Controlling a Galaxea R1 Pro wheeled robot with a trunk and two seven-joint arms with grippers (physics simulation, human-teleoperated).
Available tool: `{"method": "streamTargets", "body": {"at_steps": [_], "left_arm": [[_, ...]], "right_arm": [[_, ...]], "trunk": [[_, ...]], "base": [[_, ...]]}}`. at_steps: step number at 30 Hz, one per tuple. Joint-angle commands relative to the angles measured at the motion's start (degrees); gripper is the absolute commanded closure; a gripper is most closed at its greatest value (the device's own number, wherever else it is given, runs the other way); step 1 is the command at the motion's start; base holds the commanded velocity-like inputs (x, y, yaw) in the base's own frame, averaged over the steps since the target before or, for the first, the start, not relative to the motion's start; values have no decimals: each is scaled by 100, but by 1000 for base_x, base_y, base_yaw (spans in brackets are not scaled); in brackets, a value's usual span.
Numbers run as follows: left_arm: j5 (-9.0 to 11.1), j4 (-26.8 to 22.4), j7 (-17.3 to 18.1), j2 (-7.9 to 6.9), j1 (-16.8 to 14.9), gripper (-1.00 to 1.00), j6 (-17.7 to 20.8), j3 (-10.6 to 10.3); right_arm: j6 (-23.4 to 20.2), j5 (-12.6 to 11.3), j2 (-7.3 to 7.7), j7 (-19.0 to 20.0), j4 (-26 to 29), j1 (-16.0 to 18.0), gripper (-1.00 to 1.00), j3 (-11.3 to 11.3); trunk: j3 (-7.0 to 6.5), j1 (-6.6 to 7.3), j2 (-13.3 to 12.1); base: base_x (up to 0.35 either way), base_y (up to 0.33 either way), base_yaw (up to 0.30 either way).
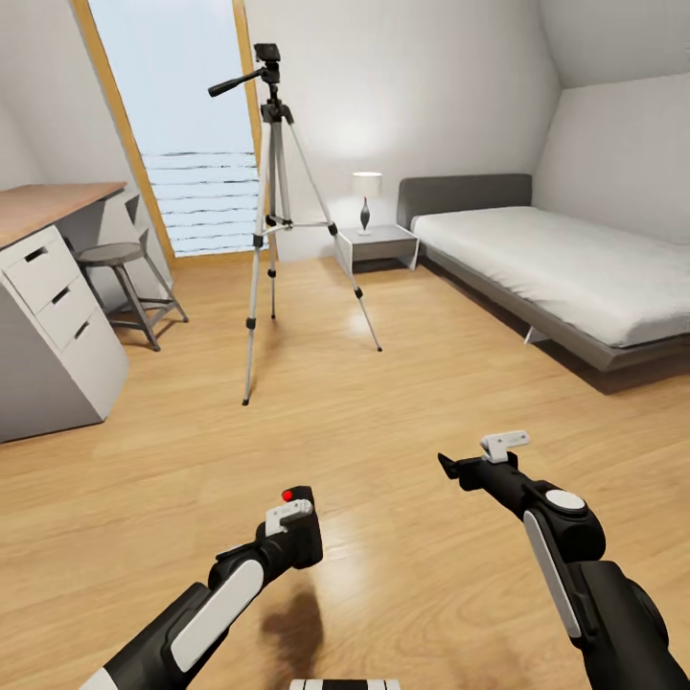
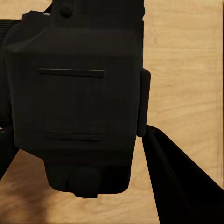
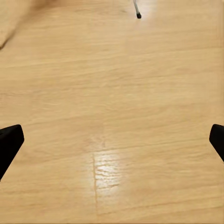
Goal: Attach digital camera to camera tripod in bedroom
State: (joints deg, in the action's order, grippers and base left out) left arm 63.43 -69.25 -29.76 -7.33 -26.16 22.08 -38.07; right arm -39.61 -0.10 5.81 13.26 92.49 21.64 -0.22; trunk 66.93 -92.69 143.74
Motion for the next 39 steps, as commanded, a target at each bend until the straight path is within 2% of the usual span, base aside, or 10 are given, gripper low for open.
{"method": "streamTargets", "body": {"at_steps": [1, 9, 24, 30, 35, 39], "left_arm": [[26, -73, -35, -9, -3, 100, 58, -11], [-32, -335, -73, -27, 35, 100, 218, -2], [-52, -143, -106, -2, 49, 100, 190, 4], [-56, 170, -126, 43, 50, 100, -106, -19], [-36, 625, -140, 93, 50, 100, -542, -39], [-29, 792, -144, 145, 50, 100, -666, -33]], "right_arm": [[-44, 1, -1, 20, 6, -12, -100, 6], [-202, 1, -1, 23, 6, -85, -100, 109], [-270, 1, -2, 27, 6, -106, -100, 135], [-272, 1, -1, 27, 6, -102, -100, 138], [-268, 1, -1, 28, 6, -105, -100, 143], [-267, 1, -1, 28, 6, -106, -100, 144]], "trunk": [[-18, 3, 1], [-195, 24, -10], [-527, 63, -30], [-660, 78, -38], [-771, 91, -45], [-860, 101, -50]], "base": [[0, 0, 0], [0, 0, 0], [0, 0, 0], [0, 0, 0], [0, 0, 0], [0, 0, 0]]}}
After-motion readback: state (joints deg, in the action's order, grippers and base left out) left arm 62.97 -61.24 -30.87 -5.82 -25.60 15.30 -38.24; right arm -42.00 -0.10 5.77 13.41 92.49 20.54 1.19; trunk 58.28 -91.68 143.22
